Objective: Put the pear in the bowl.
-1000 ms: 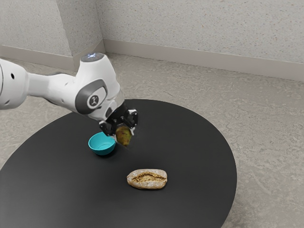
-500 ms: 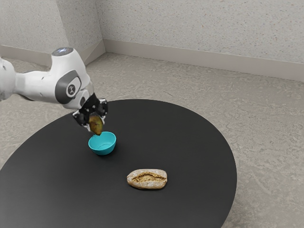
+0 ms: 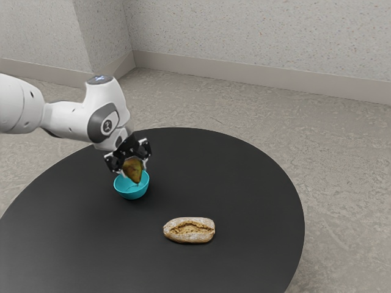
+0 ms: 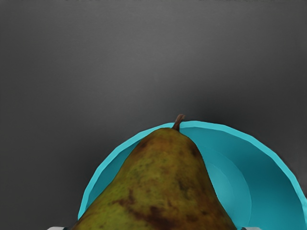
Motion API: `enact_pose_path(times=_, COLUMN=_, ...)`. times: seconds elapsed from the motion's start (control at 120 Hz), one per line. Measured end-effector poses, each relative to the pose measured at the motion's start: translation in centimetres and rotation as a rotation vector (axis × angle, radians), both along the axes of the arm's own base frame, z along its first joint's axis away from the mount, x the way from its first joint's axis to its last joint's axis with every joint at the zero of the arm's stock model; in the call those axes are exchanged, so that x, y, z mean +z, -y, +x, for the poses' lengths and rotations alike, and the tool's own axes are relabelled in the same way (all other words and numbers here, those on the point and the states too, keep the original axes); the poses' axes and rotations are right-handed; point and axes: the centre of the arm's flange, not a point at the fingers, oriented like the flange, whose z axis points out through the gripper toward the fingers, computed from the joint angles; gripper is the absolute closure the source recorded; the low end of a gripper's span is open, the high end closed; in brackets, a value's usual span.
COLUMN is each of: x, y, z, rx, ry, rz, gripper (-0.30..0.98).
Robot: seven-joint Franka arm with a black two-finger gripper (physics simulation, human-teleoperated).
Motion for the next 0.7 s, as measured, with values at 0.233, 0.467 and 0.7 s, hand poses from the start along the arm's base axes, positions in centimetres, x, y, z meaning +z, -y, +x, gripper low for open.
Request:
enact_pose_path(times=0.233, x=1.2, y=0.3, z=-0.6, rx=0.016, ry=0.0, rz=0.01, gripper=0.09)
enact_pose_path(times=0.467, x=15.4, y=3.3, z=-2.6, rx=0.179, ry=0.066, rz=-0.006, gripper=0.03)
enact_pose_path(times=0.7, x=31.5, y=13.7, z=-6.0, rx=0.341, ry=0.025, rz=-0.047, gripper=0.01)
